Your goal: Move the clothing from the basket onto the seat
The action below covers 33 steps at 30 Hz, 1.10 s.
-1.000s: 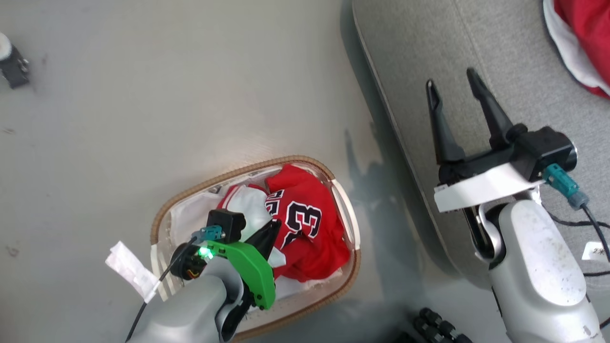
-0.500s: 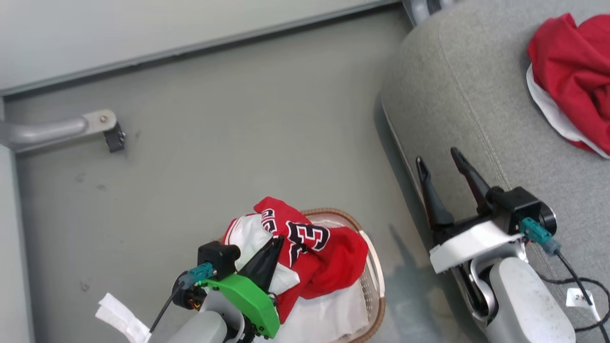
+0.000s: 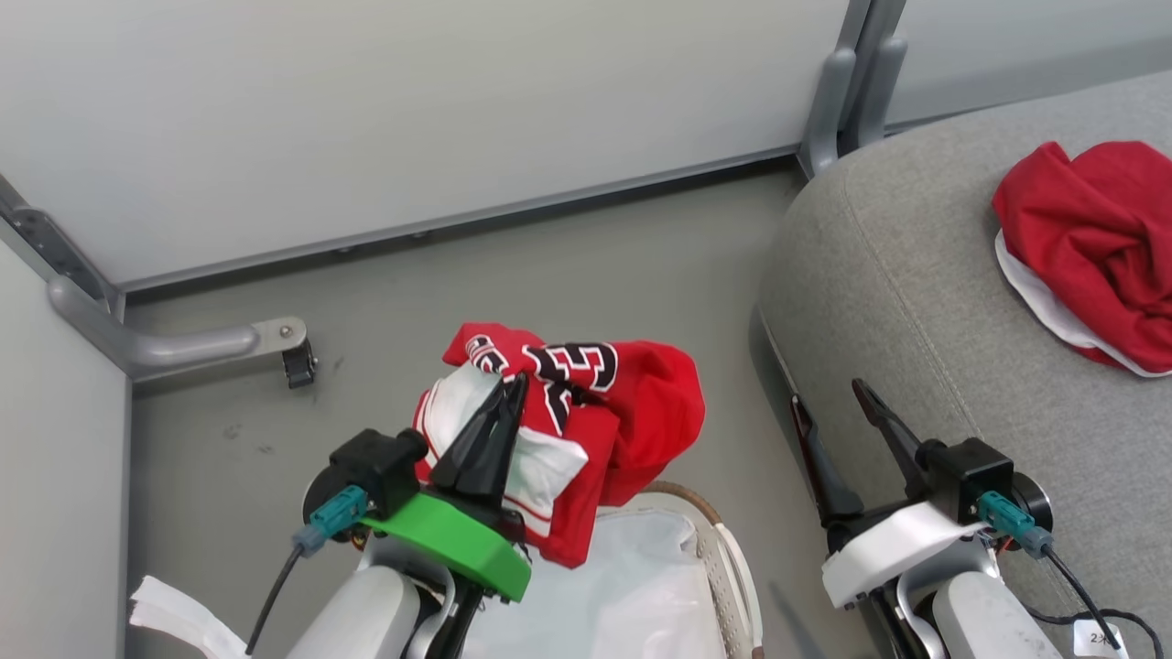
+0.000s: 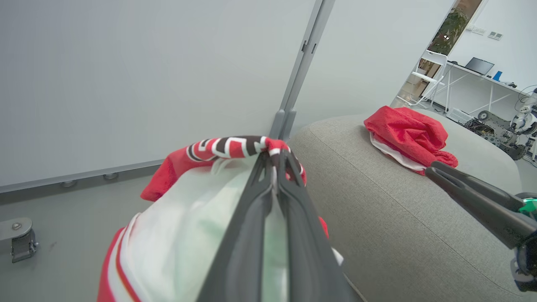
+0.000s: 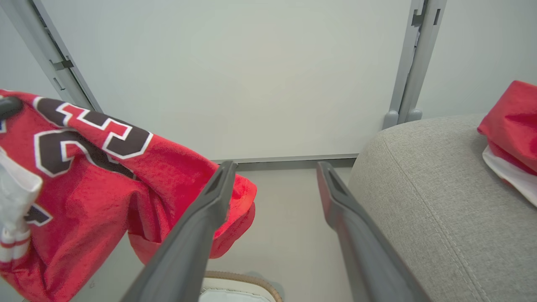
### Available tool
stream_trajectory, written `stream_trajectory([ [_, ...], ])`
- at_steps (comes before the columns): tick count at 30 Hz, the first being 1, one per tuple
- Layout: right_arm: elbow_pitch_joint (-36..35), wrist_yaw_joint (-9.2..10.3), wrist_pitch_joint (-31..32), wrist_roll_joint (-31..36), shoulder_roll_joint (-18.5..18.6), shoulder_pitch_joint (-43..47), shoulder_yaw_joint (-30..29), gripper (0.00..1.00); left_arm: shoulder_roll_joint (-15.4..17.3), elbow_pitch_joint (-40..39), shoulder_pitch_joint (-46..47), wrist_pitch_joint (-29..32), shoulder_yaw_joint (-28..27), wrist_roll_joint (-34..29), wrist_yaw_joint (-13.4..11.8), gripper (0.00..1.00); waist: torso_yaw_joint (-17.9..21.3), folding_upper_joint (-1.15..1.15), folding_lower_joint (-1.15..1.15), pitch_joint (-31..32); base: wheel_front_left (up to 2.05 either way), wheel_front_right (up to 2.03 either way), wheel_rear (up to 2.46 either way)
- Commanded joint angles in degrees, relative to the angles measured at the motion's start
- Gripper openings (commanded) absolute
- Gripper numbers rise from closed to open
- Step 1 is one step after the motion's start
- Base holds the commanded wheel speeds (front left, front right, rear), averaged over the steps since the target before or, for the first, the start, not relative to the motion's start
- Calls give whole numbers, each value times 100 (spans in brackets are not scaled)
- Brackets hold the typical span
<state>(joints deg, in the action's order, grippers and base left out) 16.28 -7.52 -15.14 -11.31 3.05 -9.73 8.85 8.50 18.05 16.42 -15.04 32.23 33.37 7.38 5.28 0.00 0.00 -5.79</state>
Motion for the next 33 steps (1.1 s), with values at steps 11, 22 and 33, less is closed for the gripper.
stream_trajectory([
  [11, 245, 6, 0, 110, 84, 345, 561, 100, -99, -897, 124, -20, -427, -414, 17, 0, -136, 0, 0, 359, 0, 0, 0],
  [22, 366, 6, 0, 124, 177, -269, 1554, 100, -186, -1082, 230, -20, -88, -388, 17, 0, -448, 0, 0, 288, 0, 0, 0],
  [33, 804, 6, 0, 391, 63, -1060, 1755, 100, -303, -1052, 454, -19, 612, -229, 17, 0, -977, 0, 0, 241, 0, 0, 0],
])
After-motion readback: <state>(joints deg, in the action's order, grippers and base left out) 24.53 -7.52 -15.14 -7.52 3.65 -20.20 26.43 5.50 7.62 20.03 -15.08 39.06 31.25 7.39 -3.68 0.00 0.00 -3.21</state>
